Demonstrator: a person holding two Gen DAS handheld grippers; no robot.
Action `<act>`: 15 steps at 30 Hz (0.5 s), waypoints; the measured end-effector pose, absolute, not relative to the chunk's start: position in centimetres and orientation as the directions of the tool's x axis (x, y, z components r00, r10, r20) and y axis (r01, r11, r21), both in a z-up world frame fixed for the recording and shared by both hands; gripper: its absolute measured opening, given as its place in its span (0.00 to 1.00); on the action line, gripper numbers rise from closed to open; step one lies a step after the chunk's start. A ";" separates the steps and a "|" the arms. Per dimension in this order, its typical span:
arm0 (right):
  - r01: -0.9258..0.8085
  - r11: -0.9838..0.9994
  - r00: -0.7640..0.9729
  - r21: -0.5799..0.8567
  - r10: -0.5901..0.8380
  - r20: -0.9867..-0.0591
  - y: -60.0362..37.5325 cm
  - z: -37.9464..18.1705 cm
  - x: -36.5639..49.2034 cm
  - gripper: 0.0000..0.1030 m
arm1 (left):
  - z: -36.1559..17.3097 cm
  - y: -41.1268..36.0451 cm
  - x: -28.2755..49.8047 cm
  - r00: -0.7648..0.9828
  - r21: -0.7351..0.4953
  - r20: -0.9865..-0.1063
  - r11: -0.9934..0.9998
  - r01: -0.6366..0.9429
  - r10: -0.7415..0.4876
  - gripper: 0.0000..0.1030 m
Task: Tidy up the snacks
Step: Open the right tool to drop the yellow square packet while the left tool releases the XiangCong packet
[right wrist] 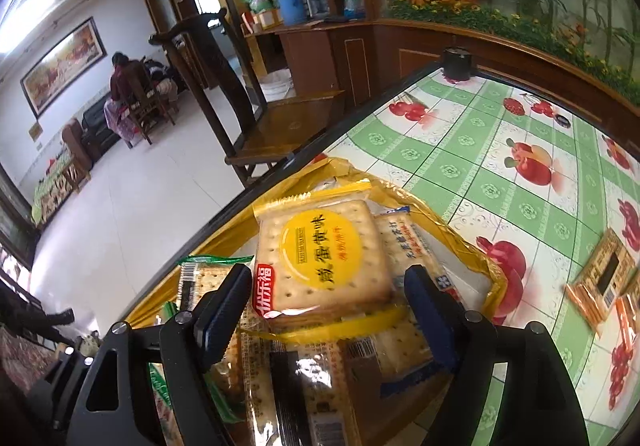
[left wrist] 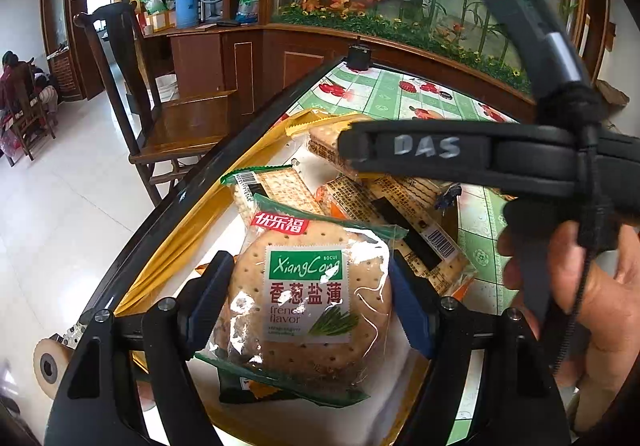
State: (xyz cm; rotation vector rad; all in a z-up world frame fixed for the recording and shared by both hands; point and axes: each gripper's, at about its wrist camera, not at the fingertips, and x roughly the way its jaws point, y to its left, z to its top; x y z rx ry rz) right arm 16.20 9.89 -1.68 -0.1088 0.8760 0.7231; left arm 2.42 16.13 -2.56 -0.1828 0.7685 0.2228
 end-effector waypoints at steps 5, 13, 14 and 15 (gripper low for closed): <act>-0.602 0.765 0.434 0.228 0.553 -0.711 8.0 -0.9 15.7 0.83 | -2.5 15.7 2.3 0.697 -0.081 -0.704 0.960 -0.269 0.136 0.74; -0.581 0.775 0.455 0.247 0.562 -0.691 5.3 0.0 14.5 0.83 | -2.6 14.9 2.2 0.690 -0.065 -0.709 0.961 -0.270 0.146 0.76; -0.578 0.778 0.458 0.247 0.560 -0.691 5.0 0.0 14.4 0.83 | -2.6 14.9 2.2 0.688 -0.071 -0.712 0.961 -0.269 0.140 0.77; -0.575 0.780 0.460 0.249 0.559 -0.690 4.7 0.0 14.3 0.83 | -2.6 14.9 2.3 0.686 -0.078 -0.715 0.960 -0.267 0.133 0.77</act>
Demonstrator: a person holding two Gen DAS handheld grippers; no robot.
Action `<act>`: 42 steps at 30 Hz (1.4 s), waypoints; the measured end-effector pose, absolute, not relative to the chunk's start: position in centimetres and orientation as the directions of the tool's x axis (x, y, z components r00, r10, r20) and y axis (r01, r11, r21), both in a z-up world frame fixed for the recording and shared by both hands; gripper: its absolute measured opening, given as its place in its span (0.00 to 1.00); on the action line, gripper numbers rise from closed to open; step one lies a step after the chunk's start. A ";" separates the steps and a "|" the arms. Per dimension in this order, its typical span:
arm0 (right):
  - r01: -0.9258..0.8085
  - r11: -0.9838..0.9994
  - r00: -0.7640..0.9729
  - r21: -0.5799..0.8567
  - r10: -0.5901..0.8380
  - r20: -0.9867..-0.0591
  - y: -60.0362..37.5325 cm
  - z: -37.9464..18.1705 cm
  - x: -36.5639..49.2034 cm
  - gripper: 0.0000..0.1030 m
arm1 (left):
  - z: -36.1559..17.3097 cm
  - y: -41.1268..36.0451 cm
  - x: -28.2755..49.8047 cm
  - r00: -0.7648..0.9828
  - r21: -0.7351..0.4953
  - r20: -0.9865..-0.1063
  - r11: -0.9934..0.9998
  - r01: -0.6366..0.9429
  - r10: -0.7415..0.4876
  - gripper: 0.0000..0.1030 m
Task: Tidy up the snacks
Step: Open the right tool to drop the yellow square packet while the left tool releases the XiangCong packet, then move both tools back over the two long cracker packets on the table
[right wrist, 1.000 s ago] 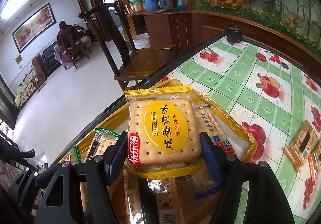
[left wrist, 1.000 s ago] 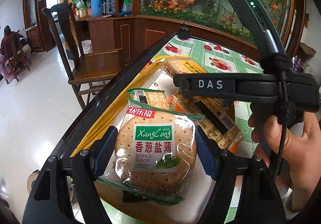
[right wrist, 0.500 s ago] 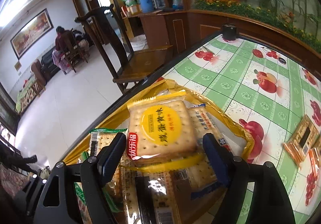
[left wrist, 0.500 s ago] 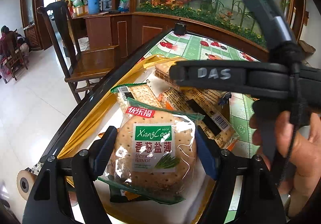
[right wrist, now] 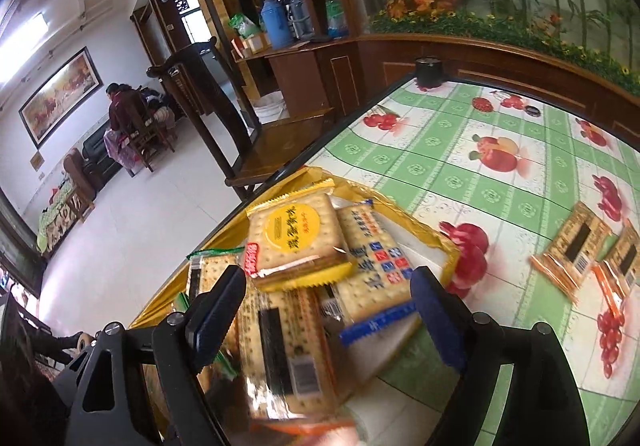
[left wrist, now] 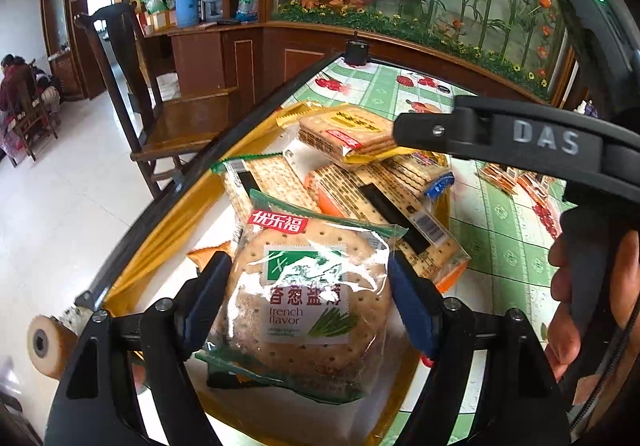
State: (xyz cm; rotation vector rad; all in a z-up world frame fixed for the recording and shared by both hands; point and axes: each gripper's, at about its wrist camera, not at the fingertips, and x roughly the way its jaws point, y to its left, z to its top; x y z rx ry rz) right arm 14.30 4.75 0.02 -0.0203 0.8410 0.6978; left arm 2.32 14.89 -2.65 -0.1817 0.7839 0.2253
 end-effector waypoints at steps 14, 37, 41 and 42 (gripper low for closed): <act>-0.535 0.807 0.503 0.248 0.541 -0.674 0.4 0.6 12.4 0.83 | -1.9 13.5 1.2 0.705 -0.091 -0.700 0.963 -0.252 0.118 1.00; -0.399 0.873 0.569 0.282 0.476 -0.670 -9.4 -0.3 11.4 0.84 | -0.4 10.2 1.1 0.733 -0.065 -0.672 0.978 -0.198 0.104 1.00; -0.361 0.889 0.580 0.283 0.452 -0.678 -11.7 -0.9 11.4 0.84 | -0.3 9.2 1.6 0.734 -0.067 -0.673 0.982 -0.176 0.085 1.00; -0.351 0.893 0.583 0.282 0.444 -0.681 -12.2 -1.1 11.4 0.84 | -0.3 8.9 1.8 0.734 -0.067 -0.674 0.983 -0.169 0.080 1.00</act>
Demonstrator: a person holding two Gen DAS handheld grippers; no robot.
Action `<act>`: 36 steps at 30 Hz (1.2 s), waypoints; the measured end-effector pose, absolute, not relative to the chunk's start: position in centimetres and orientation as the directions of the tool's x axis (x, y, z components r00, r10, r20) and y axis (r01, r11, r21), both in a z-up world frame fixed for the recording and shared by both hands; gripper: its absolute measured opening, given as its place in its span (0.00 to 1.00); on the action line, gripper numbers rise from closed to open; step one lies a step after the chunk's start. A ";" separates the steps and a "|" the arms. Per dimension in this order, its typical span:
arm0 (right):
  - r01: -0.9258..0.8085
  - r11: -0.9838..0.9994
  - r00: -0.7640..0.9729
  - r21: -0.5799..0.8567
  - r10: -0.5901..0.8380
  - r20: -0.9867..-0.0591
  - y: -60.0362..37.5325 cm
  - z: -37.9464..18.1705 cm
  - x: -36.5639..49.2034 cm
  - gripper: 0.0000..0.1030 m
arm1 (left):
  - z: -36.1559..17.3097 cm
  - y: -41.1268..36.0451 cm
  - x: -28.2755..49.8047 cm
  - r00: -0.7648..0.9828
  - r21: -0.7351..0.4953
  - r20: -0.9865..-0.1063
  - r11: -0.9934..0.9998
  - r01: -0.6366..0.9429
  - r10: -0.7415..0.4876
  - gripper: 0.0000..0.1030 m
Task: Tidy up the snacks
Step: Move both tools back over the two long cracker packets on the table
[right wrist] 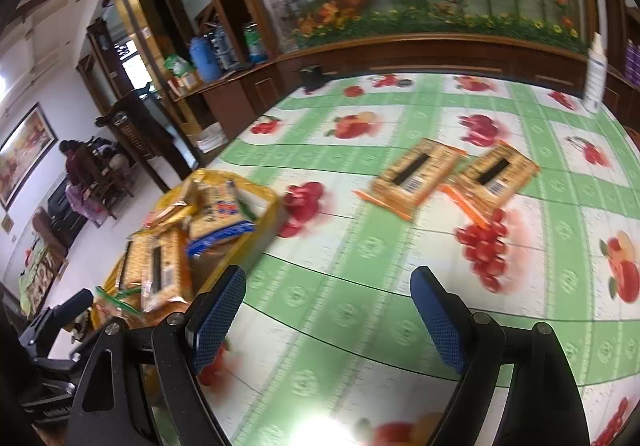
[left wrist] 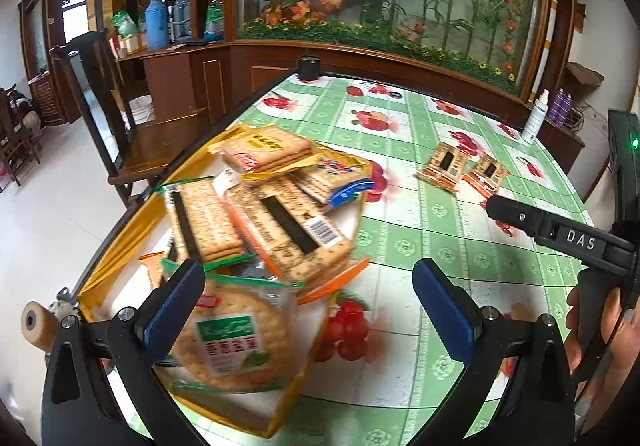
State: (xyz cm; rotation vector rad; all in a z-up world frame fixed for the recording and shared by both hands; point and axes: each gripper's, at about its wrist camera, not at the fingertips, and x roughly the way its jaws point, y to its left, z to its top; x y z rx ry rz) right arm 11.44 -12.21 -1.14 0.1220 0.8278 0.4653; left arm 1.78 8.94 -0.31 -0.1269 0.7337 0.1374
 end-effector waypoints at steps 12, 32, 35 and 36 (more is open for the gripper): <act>-0.232 0.932 0.598 0.280 0.363 -0.714 -17.5 -3.1 13.0 0.84 | -0.9 5.9 4.8 0.721 -0.063 -0.693 0.994 -0.089 0.021 1.00; -0.039 0.954 0.599 0.299 0.262 -0.757 -22.7 -5.2 18.8 0.84 | -0.7 0.7 12.4 0.715 -0.017 -0.699 1.000 0.012 -0.020 1.00; -0.023 0.954 0.601 0.299 0.252 -0.759 -22.9 -5.2 19.8 0.84 | -1.1 0.1 13.7 0.712 0.006 -0.702 1.000 0.018 -0.009 1.00; -0.018 0.954 0.600 0.298 0.249 -0.760 -22.9 -5.2 20.1 0.84 | -1.3 0.0 14.0 0.709 0.008 -0.705 1.000 0.020 -0.008 1.00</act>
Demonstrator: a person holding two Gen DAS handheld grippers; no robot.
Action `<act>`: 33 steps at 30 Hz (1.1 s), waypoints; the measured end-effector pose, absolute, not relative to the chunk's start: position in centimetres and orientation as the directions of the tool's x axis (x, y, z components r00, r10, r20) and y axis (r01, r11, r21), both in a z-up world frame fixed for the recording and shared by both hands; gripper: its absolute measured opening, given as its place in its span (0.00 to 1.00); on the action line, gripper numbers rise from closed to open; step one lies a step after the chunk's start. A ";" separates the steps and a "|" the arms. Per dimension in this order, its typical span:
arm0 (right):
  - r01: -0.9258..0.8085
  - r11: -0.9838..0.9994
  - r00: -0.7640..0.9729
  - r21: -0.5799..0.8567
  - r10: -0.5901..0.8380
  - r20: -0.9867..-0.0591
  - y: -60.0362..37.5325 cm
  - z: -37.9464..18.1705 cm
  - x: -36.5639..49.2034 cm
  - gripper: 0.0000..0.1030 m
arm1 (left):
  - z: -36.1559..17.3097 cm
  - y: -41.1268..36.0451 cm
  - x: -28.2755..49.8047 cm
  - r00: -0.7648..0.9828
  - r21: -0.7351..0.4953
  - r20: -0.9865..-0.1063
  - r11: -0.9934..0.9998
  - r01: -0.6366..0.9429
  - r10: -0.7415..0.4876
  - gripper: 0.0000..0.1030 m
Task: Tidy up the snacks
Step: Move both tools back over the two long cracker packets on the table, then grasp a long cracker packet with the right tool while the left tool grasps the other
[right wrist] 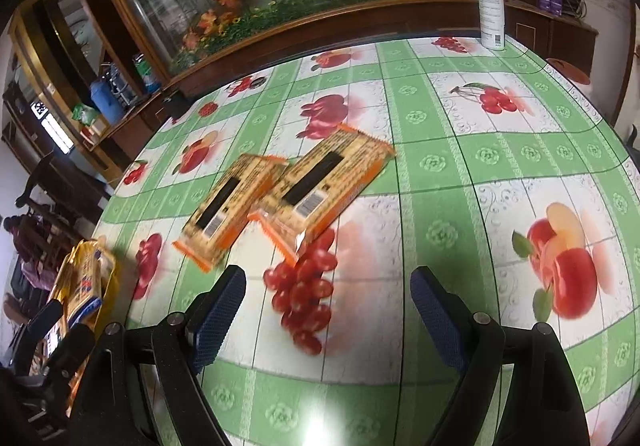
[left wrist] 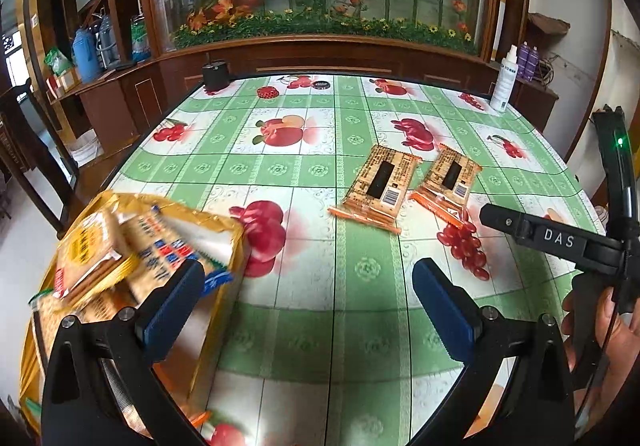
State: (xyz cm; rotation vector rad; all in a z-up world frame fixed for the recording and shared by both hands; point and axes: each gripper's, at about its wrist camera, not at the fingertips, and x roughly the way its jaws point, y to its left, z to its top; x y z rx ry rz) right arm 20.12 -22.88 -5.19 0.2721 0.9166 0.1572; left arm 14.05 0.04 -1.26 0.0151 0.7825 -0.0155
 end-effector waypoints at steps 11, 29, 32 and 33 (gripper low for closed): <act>0.094 0.948 0.584 0.303 0.194 -0.788 -23.3 -6.3 23.9 0.86 | -2.4 -0.5 17.2 0.688 0.017 -0.725 0.999 0.031 -0.009 1.00; 0.177 0.971 0.588 0.161 0.027 -0.809 -19.2 -7.3 29.1 0.86 | -4.0 -1.1 21.8 0.664 0.019 -0.748 0.999 0.039 -0.012 1.00; 0.186 0.955 0.579 0.229 0.082 -0.811 -19.9 -7.6 29.3 0.86 | -4.0 -1.2 22.2 0.663 0.016 -0.749 0.999 0.035 -0.011 1.00; 0.200 0.947 0.576 0.252 0.095 -0.812 -20.2 -7.7 29.4 0.86 | -4.1 -1.2 22.2 0.662 0.016 -0.749 0.999 0.034 -0.010 1.00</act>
